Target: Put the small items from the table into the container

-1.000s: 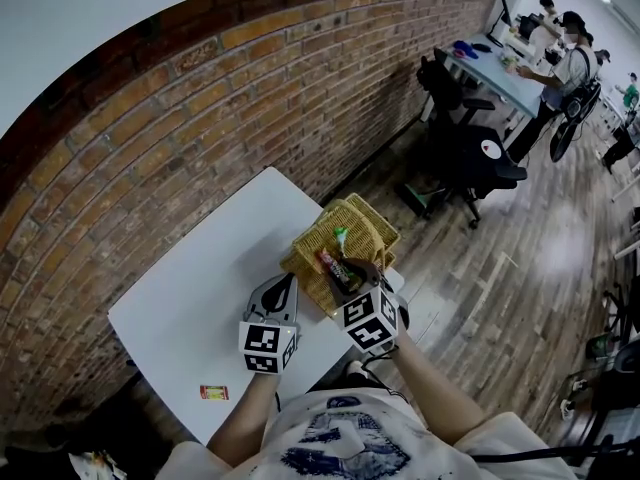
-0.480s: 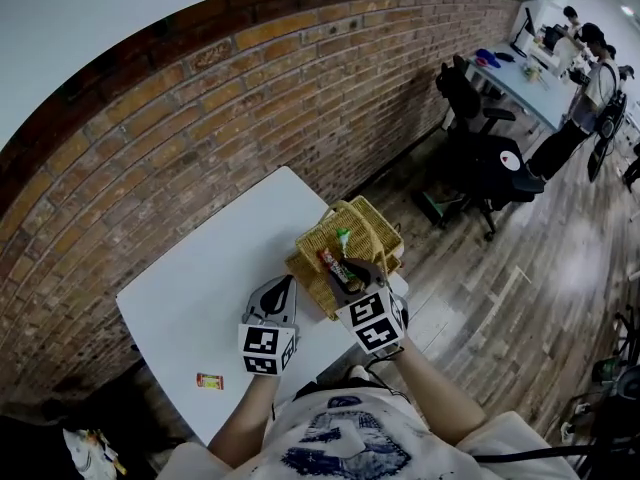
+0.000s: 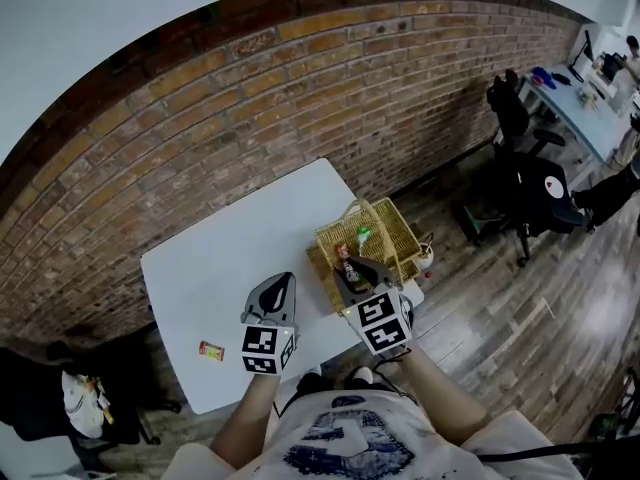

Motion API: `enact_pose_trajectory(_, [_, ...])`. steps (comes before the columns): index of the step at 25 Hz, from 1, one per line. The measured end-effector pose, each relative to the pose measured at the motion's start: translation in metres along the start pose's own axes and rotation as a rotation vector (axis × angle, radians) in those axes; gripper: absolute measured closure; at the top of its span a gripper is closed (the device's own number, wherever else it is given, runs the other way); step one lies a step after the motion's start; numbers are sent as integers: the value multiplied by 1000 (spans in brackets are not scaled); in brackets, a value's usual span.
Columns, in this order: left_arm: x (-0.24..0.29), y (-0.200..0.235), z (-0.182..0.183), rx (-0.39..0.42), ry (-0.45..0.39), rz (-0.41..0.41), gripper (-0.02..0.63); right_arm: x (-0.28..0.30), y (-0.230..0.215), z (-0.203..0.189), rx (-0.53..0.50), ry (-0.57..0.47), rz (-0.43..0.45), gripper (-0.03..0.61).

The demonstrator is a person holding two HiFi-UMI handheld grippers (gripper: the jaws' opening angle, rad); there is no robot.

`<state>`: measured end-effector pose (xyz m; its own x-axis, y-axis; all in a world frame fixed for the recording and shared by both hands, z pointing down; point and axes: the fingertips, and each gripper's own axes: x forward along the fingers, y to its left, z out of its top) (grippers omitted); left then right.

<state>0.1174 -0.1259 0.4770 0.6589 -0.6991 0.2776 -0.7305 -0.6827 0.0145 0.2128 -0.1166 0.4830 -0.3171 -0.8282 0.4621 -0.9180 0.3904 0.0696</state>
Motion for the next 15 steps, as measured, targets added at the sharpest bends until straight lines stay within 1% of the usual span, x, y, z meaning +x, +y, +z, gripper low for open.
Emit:
enact_pose_trajectory(6, [-42,22,2,-13,-18,176,566,2,25,14,-21,-61,121,454])
enact_pose_trajectory(8, [-62,28,2,-27,-37,228,566,3,35,19,-25,-84,159,454])
enact_pose_trajectory(11, [-94,41,2,-44,-64,317,566,10,53,29,-22,-122,215,472])
enact_pose_trajectory(13, [-111,48,1,-44,-67,360,566,13,62,37,-23,-141,237,479])
enact_pose_trajectory(15, [-125,54,1,-41,-68,384,566,14,73,42,-29,-149,252,483])
